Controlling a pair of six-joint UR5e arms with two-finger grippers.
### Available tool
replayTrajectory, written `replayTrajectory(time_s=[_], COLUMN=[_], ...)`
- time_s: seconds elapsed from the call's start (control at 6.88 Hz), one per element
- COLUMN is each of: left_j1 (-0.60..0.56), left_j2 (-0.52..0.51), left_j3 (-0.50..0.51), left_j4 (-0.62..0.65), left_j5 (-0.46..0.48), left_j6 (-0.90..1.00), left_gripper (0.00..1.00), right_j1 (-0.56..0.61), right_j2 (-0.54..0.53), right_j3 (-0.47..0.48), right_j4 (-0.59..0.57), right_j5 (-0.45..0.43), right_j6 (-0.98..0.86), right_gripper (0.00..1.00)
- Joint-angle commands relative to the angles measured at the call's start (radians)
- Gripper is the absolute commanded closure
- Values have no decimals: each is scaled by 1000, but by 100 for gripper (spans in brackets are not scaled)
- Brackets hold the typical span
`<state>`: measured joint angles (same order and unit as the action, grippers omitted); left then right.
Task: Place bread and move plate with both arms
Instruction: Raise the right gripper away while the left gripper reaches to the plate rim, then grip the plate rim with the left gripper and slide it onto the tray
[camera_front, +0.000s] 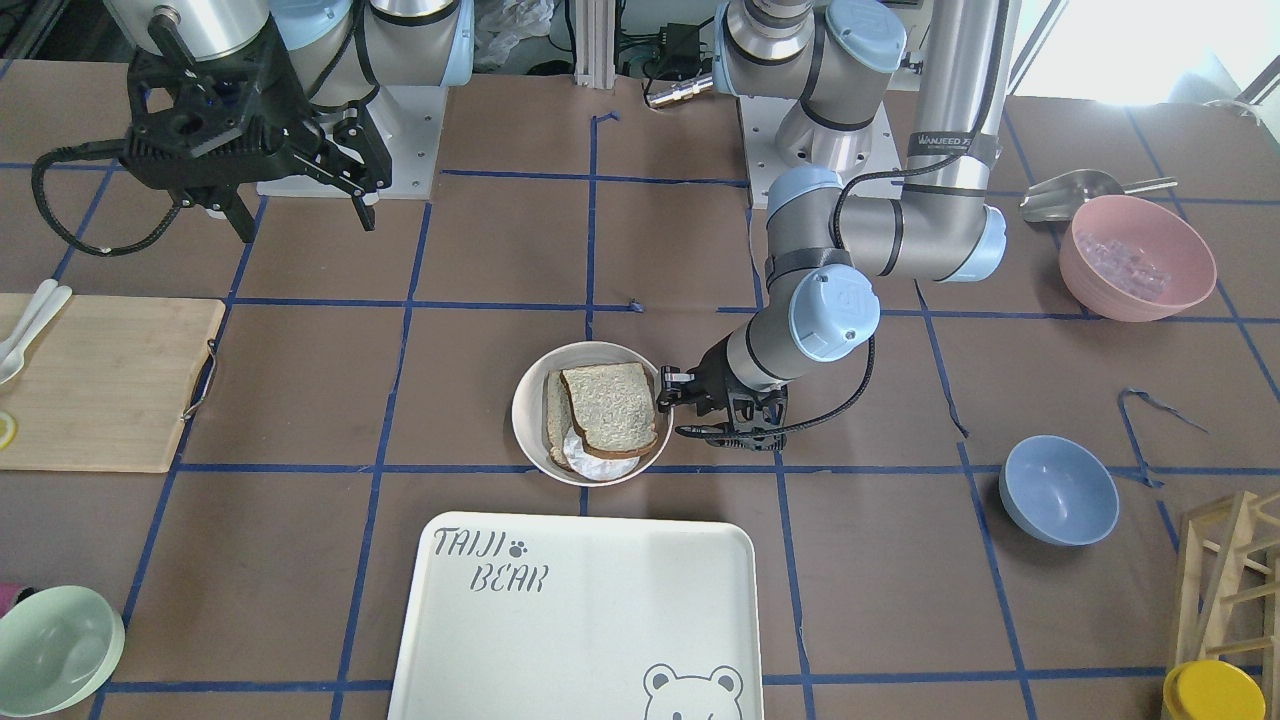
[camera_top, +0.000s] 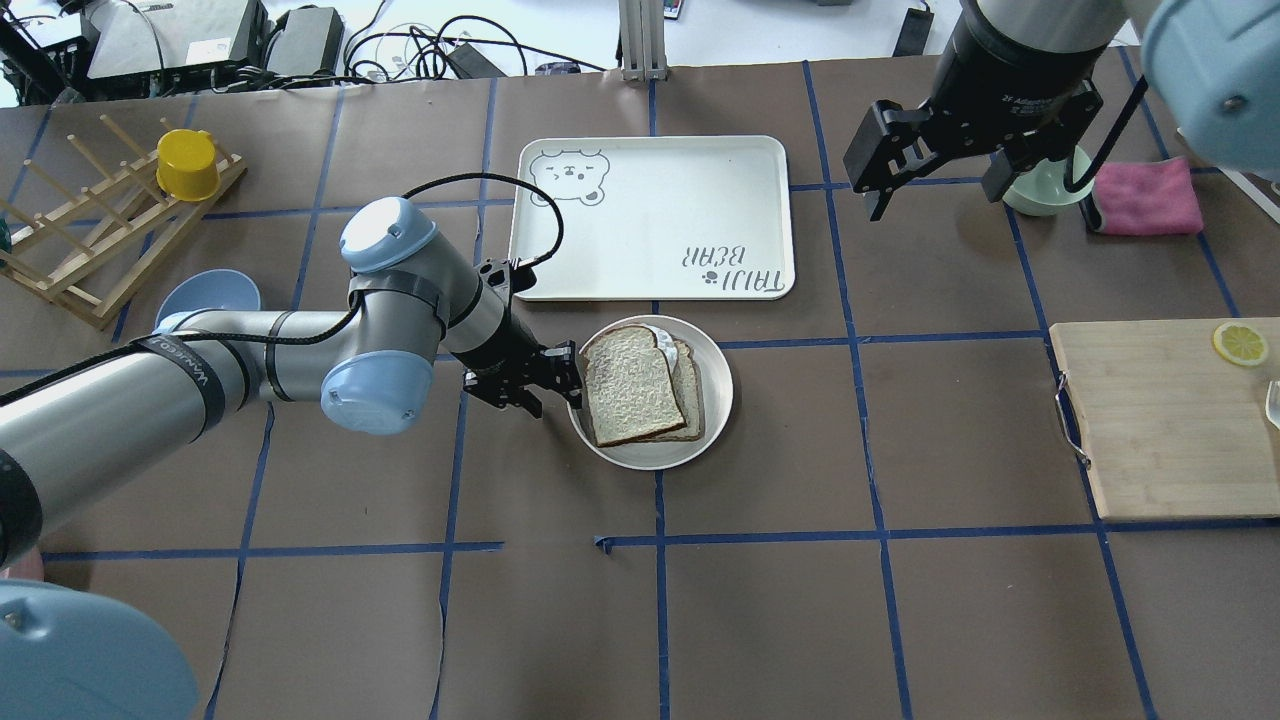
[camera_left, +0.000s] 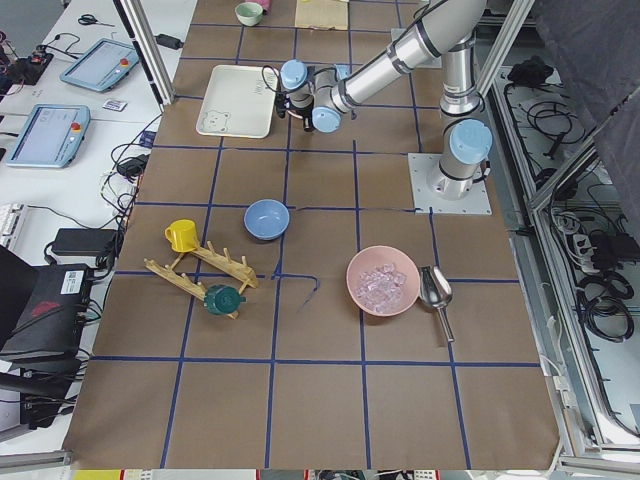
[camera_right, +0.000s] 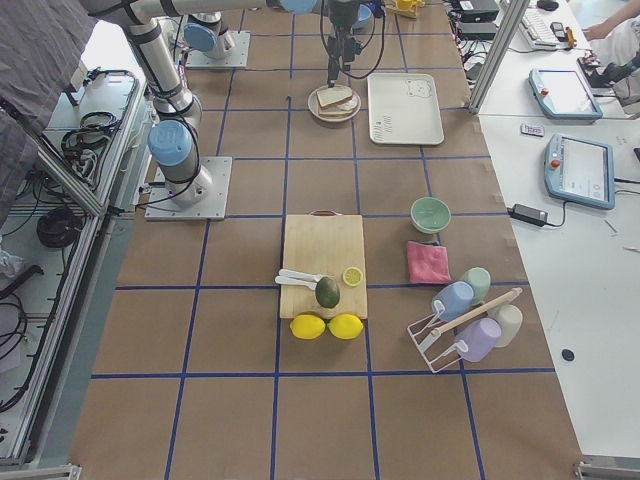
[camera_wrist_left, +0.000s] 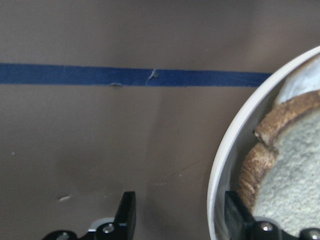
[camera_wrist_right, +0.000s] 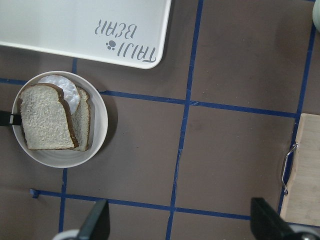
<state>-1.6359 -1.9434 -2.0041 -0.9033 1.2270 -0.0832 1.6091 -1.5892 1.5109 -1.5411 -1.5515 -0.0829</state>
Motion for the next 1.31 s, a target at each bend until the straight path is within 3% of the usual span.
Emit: replayTrajectory(time_s=[0.0, 0.44, 0.58, 0.73, 0.87, 1.16], left_j1=[-1, 11, 21, 56, 77, 79], left_j2=[0, 41, 59, 75, 54, -52], left_j3=[4, 5, 11, 27, 65, 268], left_j4=[3, 29, 37, 37, 34, -29], left_j5=[0, -1, -29, -117, -133, -120], left_j6=[3, 45, 33, 28, 25, -15], left_gripper=[100, 100, 100, 100, 100, 100], right_j1=[0, 0, -1, -3, -3, -3], right_j2=[0, 0, 0, 0, 0, 2], right_j3=[0, 0, 0, 0, 0, 0], right_j4=[2, -5, -10, -8, -7, -7], right_j5=[-1, -1, -1, -1, -1, -1], right_j6=[26, 20, 15, 17, 21, 21], right_gripper=[0, 0, 0, 0, 0, 0])
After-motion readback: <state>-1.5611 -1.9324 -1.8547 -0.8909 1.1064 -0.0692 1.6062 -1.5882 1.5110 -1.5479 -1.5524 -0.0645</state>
